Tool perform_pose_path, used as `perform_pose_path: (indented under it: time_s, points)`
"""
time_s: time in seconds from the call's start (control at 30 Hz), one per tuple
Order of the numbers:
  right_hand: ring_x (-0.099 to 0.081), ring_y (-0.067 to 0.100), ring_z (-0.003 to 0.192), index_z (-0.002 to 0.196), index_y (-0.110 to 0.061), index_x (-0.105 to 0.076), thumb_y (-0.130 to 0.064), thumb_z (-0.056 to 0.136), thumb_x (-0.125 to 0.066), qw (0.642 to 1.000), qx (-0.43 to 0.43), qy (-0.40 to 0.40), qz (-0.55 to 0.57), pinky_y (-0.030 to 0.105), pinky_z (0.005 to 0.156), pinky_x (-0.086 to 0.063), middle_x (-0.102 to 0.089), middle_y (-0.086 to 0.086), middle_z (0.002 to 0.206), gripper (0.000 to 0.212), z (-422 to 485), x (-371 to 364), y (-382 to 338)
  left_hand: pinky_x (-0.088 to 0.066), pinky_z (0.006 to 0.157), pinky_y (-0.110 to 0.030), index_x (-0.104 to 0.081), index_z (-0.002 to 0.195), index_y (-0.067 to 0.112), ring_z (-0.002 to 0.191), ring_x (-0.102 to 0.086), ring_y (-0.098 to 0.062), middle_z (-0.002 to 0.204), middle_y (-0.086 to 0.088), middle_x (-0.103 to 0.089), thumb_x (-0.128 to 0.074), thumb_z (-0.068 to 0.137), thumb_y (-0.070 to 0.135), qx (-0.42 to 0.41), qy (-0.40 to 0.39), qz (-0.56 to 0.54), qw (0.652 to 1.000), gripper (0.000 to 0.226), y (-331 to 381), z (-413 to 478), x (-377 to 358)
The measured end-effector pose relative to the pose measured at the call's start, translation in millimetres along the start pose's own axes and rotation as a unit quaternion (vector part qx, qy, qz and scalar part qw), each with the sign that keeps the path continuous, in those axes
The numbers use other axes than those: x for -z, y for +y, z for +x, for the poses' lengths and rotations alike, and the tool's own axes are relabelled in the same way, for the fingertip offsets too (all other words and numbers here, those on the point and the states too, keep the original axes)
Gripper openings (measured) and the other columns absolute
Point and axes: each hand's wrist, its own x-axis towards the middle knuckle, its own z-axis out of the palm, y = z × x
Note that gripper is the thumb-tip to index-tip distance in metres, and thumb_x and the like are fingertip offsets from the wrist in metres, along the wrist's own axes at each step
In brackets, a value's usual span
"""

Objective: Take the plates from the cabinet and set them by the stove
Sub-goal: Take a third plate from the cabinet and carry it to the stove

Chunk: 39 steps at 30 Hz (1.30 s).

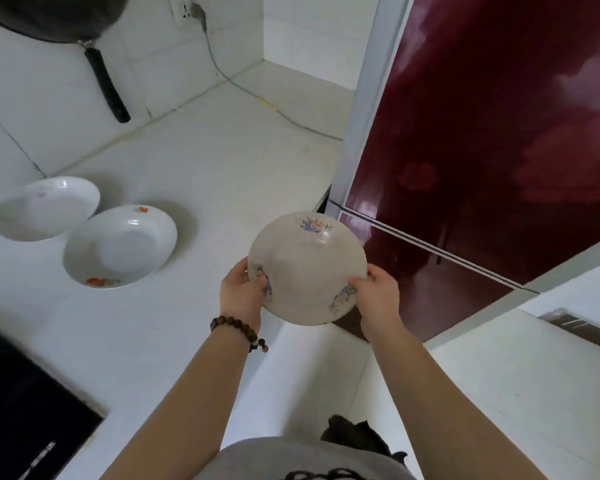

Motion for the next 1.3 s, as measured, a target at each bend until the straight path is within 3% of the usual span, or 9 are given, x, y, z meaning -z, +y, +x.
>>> perform_pose_path:
  time_s: [0.33, 0.53, 0.67, 0.8, 0.9, 1.0, 1.17, 1.3]
  points:
    - [-0.063, 0.02, 0.069, 0.075, -0.023, -0.067, 0.0, 0.083, -0.059, 0.985, 0.03, -0.158, -0.062, 0.03, 0.068, -0.052, -0.068, 0.002, 0.072, 0.026, 53.2, -113.6, -30.1, -0.051, 0.089, -0.063, -0.072, 0.088, 0.025, 0.103, -0.064, -0.045, 0.102, -0.021, -0.071, -0.045, 0.08, -0.016, -0.014, 0.159, -0.065, 0.985, 0.05, 24.2, 58.0, 45.7]
    - [-0.066, 0.019, 0.072, 0.087, -0.01, -0.069, -0.004, 0.086, -0.056, 0.951, 0.055, -0.278, -0.12, 0.025, 0.059, -0.051, -0.07, 0.005, 0.078, 0.015, 91.9, -183.8, -56.0, -0.052, 0.088, -0.06, -0.07, 0.087, 0.028, 0.101, -0.065, -0.041, 0.1, -0.016, -0.072, -0.046, 0.083, -0.012, -0.019, 0.266, -0.109, 0.958, 0.047, 44.4, 95.1, 56.3]
    - [-0.055, 0.022, 0.061, 0.074, -0.005, -0.064, 0.005, 0.081, -0.054, 0.931, 0.067, -0.34, -0.117, 0.022, 0.051, -0.043, -0.06, 0.011, 0.067, 0.016, 121.0, -229.6, -78.0, -0.054, 0.088, -0.056, -0.071, 0.092, 0.027, 0.101, -0.066, -0.039, 0.098, -0.013, -0.074, -0.047, 0.084, -0.011, -0.027, 0.324, -0.142, 0.935, 0.045, 58.9, 121.9, 52.3]
    - [-0.04, 0.02, 0.065, 0.068, 0.001, -0.053, 0.007, 0.076, -0.053, 0.907, 0.062, -0.399, -0.117, 0.033, 0.063, -0.03, -0.044, 0.01, 0.064, 0.01, 150.6, -267.3, -97.7, -0.054, 0.091, -0.053, -0.073, 0.091, 0.029, 0.101, -0.066, -0.039, 0.097, -0.012, -0.074, -0.05, 0.085, -0.009, -0.036, 0.37, -0.169, 0.913, 0.045, 70.0, 146.9, 40.9]
    - [-0.044, 0.021, 0.066, 0.078, 0.012, -0.054, 0.006, 0.075, -0.054, 0.894, 0.055, -0.428, -0.118, 0.034, 0.065, -0.033, -0.049, 0.012, 0.068, 0.006, 169.8, -287.9, -105.5, -0.055, 0.089, -0.052, -0.071, 0.101, 0.025, 0.1, -0.068, -0.036, 0.099, -0.009, -0.075, -0.051, 0.09, -0.004, -0.041, 0.398, -0.187, 0.897, 0.038, 75.9, 161.6, 32.6]
    - [-0.051, 0.021, 0.066, 0.081, 0.009, -0.062, 0.007, 0.077, -0.054, 0.884, 0.046, -0.45, -0.118, 0.033, 0.065, -0.038, -0.058, 0.014, 0.069, 0.009, 182.0, -305.2, -108.0, -0.056, 0.088, -0.051, -0.071, 0.101, 0.024, 0.097, -0.069, -0.033, 0.098, -0.009, -0.075, -0.051, 0.09, -0.005, -0.044, 0.42, -0.186, 0.887, 0.037, 82.5, 174.4, 29.4]
    - [-0.047, 0.022, 0.067, 0.084, 0.015, -0.056, 0.008, 0.077, -0.053, 0.872, 0.052, -0.468, -0.132, 0.034, 0.066, -0.033, -0.053, 0.015, 0.07, 0.011, 193.4, -334.0, -110.7, -0.054, 0.091, -0.055, -0.068, 0.114, 0.013, 0.098, -0.069, -0.034, 0.102, -0.013, -0.074, -0.048, 0.09, -0.008, -0.04, 0.441, -0.191, 0.876, 0.037, 88.8, 194.5, 32.2]
    - [-0.047, 0.022, 0.068, 0.088, 0.018, -0.055, 0.008, 0.078, -0.053, 0.873, 0.057, -0.466, -0.128, 0.034, 0.066, -0.033, -0.054, 0.015, 0.072, 0.014, 198.9, -355.7, -116.3, -0.052, 0.091, -0.057, -0.068, 0.11, 0.015, 0.099, -0.068, -0.038, 0.102, -0.015, -0.073, -0.048, 0.089, -0.009, -0.042, 0.437, -0.177, 0.881, 0.038, 97.4, 215.1, 43.8]
